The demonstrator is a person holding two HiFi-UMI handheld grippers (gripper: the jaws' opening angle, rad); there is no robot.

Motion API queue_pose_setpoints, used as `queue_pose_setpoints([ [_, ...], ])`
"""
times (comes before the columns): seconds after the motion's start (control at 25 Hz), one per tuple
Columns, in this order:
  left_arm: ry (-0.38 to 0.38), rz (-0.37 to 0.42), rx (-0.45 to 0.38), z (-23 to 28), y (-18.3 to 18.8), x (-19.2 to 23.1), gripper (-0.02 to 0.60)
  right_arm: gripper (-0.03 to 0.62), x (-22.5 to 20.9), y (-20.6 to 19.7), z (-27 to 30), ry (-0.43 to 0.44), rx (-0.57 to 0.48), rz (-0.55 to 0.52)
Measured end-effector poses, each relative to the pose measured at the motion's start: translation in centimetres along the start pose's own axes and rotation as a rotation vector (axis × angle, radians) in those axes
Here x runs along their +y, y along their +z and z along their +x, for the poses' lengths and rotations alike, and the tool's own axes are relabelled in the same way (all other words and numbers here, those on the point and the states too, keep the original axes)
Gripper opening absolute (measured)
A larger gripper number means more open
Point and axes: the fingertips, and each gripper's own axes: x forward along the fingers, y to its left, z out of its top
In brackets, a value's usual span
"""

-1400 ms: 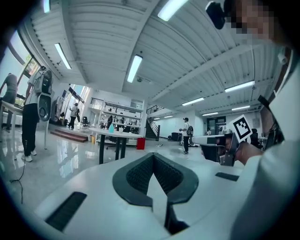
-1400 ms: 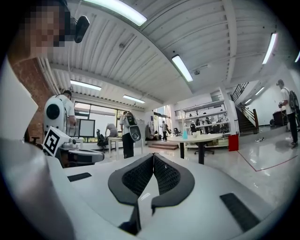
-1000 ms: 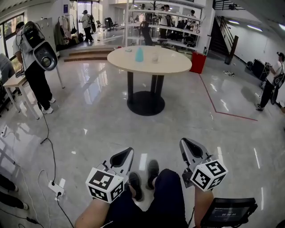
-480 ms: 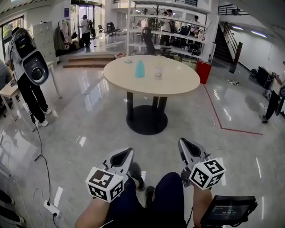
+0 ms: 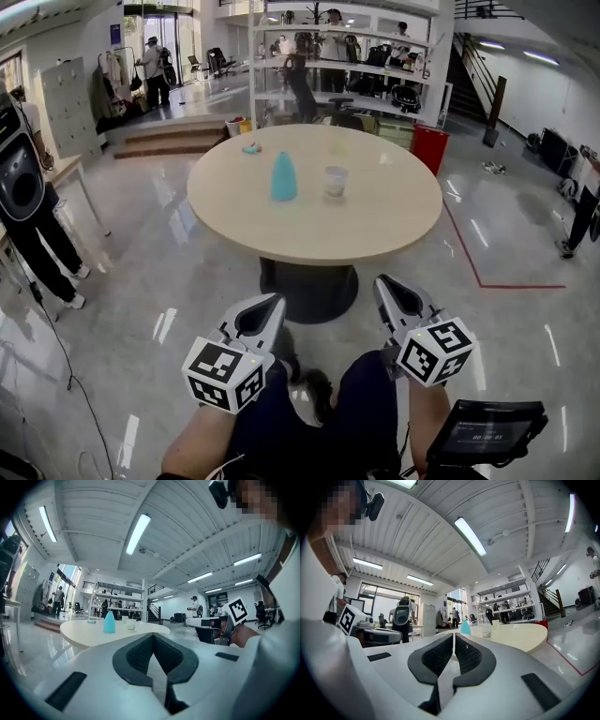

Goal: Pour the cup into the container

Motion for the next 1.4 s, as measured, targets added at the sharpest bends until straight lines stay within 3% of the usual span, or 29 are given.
queue_pose_setpoints([
  [0.28,0.004,-0.001,-0.007,9.0,1.2,10.5,-0.002,0.031,-6.6,0.4,12.3,-0.041,-0.004,0.011],
  [0.52,-0.011,0.012,0.007,15.4,1.2,17.2,-0.002,0.141,-11.4,-1.4,20.9,-0.053,0.056,0.024],
  [0.68,0.005,0.006,0.016,19.1,1.1,22.2,-0.002,0.269,-15.3,-3.2,26.5,-0.072,0.131,0.061],
  [0.96,-0.001,0.005,0.034,24.0,1.3,30.4,-0.002,0.308,-18.3,-5.8,35.3,-0.062,0.272,0.056],
  [1.4,0.011,-0.003,0.094,27.1,-0.9,33.8,-0.001,0.311,-20.5,-8.3,37.5,-0.1,0.341,0.065],
])
